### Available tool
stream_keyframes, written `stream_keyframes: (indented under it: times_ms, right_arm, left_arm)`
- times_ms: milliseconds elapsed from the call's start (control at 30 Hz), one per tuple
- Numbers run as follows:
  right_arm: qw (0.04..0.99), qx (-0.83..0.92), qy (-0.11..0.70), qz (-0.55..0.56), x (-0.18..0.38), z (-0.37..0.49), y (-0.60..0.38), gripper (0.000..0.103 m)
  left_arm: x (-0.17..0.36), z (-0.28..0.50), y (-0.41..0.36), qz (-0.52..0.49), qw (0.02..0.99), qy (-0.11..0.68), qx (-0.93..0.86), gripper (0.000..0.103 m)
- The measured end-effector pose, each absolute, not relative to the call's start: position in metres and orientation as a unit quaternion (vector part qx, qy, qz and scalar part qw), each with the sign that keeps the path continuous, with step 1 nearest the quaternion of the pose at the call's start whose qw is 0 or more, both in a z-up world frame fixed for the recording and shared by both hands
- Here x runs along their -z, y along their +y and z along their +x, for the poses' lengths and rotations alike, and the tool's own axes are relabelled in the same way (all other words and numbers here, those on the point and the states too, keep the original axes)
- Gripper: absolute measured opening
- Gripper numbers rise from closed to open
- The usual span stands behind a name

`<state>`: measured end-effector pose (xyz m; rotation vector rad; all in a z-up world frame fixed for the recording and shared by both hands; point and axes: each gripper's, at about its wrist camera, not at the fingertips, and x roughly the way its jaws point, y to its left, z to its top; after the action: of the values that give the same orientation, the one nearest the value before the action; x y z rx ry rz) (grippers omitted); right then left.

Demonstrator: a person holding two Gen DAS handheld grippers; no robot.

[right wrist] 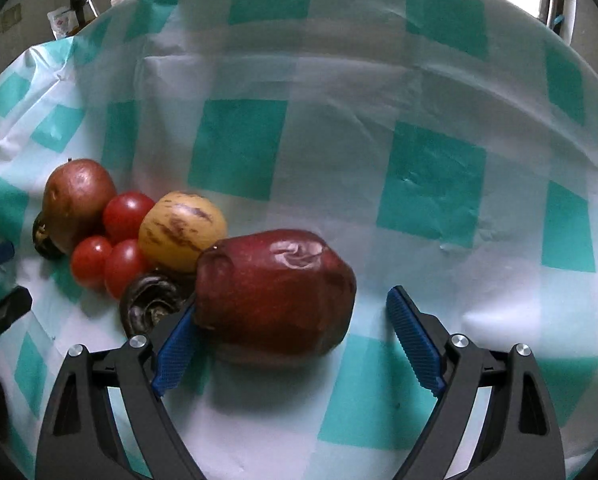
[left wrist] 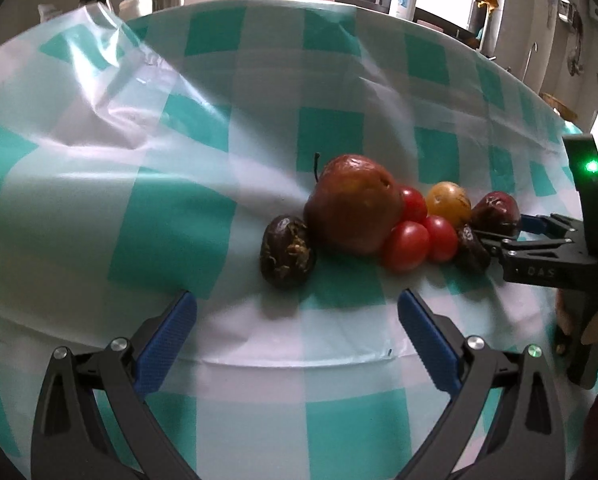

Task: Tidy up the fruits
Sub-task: 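Grasp the red shriveled apple with the right tool while the left tool grasps a dark shriveled fruit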

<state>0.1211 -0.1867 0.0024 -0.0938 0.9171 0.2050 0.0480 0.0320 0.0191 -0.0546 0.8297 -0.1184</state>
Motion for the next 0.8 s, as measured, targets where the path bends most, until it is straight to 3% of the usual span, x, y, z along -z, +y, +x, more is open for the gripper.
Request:
stream_keyframes:
  times_ms: [67,133,400,667,700,800]
  right_arm:
    - [0.892,-0.114,0.435,-0.043,-0.004,0.12,-0.186,0.065]
    - [0.893,-0.11,0.434,-0.038,-0.004,0.119,-0.187,0.059]
    - [0.894,-0.115,0.433,0.002,-0.003,0.123,-0.203,0.058]
    - [0.893,-0.121,0.432,0.014,-0.001,0.121,-0.211,0.059]
    - [0.894,-0.121,0.432,0.014,-0.004,0.116,-0.209,0.059]
    - [0.894,-0.123,0.431,0.013,-0.005,0.115,-0.207,0.059]
  left_arm:
    - [-0.018,0.049,0.034,-0.035,0.911,0.405,0.062,0.101]
    - [-0.018,0.05,0.034,-0.038,0.912,0.404,0.066,0.098]
    - [-0.014,0.066,0.021,0.012,0.913,0.404,0.052,0.075]
    - [-0.003,0.091,-0.008,0.113,0.9,0.422,0.016,0.072]
    - [-0.003,0.092,-0.011,0.122,0.899,0.42,0.014,0.069]
    - [-0.003,0.092,-0.011,0.121,0.899,0.421,0.028,0.039]
